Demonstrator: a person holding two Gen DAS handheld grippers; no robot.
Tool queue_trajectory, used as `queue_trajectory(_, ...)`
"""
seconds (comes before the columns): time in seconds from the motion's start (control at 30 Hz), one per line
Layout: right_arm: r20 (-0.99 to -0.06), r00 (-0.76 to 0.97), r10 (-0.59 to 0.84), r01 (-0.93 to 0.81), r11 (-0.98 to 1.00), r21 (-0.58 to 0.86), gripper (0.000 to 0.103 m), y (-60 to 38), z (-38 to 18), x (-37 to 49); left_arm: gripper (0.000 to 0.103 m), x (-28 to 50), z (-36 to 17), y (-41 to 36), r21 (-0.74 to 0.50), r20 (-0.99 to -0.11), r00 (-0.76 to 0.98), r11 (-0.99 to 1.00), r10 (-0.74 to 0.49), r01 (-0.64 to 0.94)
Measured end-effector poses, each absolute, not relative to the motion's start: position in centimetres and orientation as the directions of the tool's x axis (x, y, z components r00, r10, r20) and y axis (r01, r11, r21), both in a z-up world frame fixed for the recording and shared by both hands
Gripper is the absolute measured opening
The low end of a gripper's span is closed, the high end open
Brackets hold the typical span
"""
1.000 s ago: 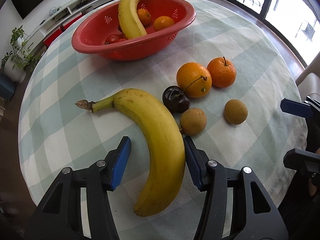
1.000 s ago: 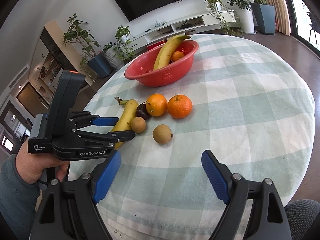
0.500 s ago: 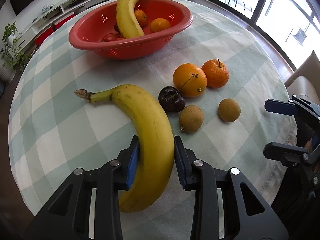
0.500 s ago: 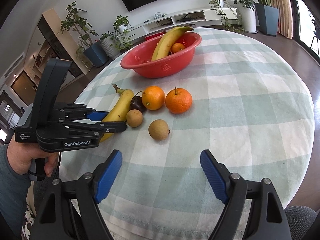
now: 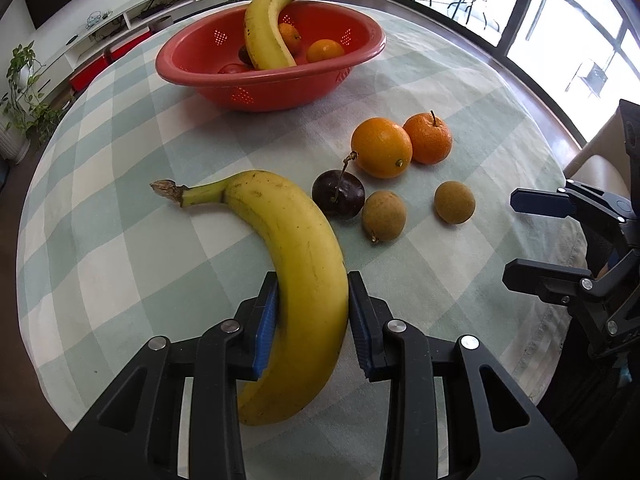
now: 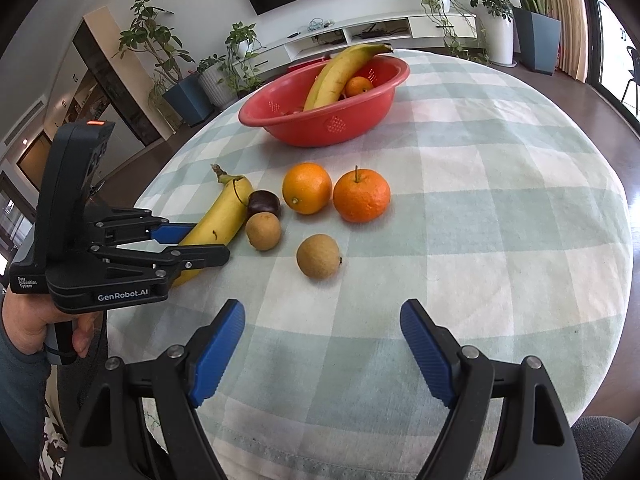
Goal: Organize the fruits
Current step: 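Lift the banana with the left tool while the right tool grasps a small brown fruit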
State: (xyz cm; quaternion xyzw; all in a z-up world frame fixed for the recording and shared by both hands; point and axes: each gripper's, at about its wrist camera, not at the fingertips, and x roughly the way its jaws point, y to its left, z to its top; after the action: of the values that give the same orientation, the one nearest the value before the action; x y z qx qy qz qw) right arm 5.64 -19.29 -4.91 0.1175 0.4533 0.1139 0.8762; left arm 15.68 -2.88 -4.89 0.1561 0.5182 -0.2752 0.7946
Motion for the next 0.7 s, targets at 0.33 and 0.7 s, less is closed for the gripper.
queue_trajectory(0.33, -0.770, 0.569, 0.289, -0.105, 0.954, 0.281, 0.081, -18.9, -4.9, 6.4, 0.030, 14.1, -3.1, -0.1, -0.096, -0.868, 0.360, 0.827, -0.341, 0.554)
queue_trajectory(0.7, -0.810, 0.537, 0.234, -0.175, 0.971, 0.164, 0.050, -17.2, -5.5, 9.3, 0.030, 12.8, -2.2, 0.7, -0.146, -0.836, 0.384, 0.834, -0.391, 0.532)
